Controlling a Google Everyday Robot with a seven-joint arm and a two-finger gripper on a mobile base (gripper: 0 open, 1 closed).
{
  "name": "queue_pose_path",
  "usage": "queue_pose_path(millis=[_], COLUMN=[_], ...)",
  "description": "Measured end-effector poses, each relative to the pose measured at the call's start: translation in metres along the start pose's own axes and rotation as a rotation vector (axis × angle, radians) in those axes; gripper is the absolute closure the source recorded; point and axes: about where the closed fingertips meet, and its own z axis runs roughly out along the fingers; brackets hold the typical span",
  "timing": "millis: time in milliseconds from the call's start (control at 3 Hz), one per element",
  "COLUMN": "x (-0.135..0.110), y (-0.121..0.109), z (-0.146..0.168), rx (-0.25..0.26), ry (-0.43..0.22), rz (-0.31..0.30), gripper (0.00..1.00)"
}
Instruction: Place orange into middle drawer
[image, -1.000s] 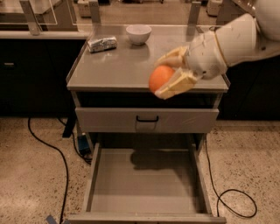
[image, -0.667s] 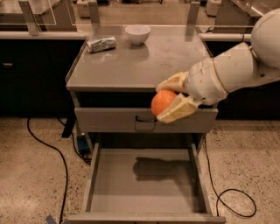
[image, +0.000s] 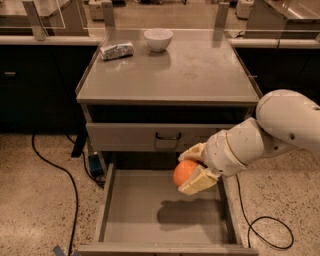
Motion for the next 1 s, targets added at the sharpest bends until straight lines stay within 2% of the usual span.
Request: queue_pose_path(millis=[333, 667, 1000], x=[0.000, 0.006, 0.022], y=[0.000, -0.002, -0.010], z=[0.000, 0.017, 0.067], rx=[0.000, 0.045, 0.069], ry=[0.000, -0.007, -0.036], rz=[0.000, -0.004, 0.040], gripper=[1.00, 1.00, 1.00])
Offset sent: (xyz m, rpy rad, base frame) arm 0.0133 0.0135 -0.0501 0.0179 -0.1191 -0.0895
